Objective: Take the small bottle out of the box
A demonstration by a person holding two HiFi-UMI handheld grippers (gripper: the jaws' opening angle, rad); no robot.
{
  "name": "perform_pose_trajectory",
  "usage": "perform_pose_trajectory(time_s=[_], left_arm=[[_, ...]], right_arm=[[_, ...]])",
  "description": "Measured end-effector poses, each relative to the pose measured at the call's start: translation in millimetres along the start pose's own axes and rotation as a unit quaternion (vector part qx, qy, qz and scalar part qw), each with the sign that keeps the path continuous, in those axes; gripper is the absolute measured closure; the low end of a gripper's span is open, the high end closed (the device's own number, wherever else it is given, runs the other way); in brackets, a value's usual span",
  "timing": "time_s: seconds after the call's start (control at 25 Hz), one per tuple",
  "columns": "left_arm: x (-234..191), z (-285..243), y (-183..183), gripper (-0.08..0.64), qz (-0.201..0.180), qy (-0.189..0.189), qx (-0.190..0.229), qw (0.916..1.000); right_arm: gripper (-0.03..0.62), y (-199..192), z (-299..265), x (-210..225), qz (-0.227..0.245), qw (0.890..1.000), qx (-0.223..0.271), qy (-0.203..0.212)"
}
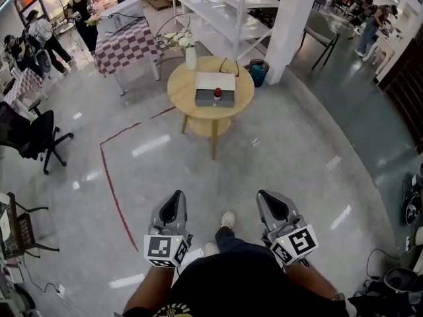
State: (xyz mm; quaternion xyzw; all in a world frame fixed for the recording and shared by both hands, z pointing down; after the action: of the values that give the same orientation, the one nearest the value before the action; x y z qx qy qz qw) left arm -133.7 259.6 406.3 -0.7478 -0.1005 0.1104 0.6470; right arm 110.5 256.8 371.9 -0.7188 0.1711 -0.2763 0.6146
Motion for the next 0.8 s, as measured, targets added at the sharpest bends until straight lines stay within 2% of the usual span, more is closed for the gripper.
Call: perform_pose_trajectory(time_s=[0.36,0.56,0.8], left_arm=[[-16.2,-59.5,3.2,0.56,0.0,0.0,-0.02,0.9998],[-27.7,-93.2,5.3,0.56,-0.006,0.011,-0.019,0.9997],[-35.7,-128.1,28.5,0.56,-0.012,0.024,-0.001,0.9997]], right_arm=[[0.584,1.2,-50.8,40.6,-0.014,1.0,-0.011,0.003],[0.584,4.1,-82.3,64.5,-0.017,1.0,-0.015,0.014],[0.584,22.2,-114.8,88.2,-0.012,0.999,-0.006,0.03]])
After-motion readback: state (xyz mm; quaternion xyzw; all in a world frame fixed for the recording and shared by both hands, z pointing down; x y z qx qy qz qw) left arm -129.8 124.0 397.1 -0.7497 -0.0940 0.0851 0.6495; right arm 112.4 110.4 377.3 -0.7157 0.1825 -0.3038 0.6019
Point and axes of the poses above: the fingertips, and each gripper's own axes: z backward along the fingers, x to its right, y out of its top, the point moved 4 cm from there along z, backward along the fingers, and after that the axes turned 5 degrees about -z, right-handed, at the moved point
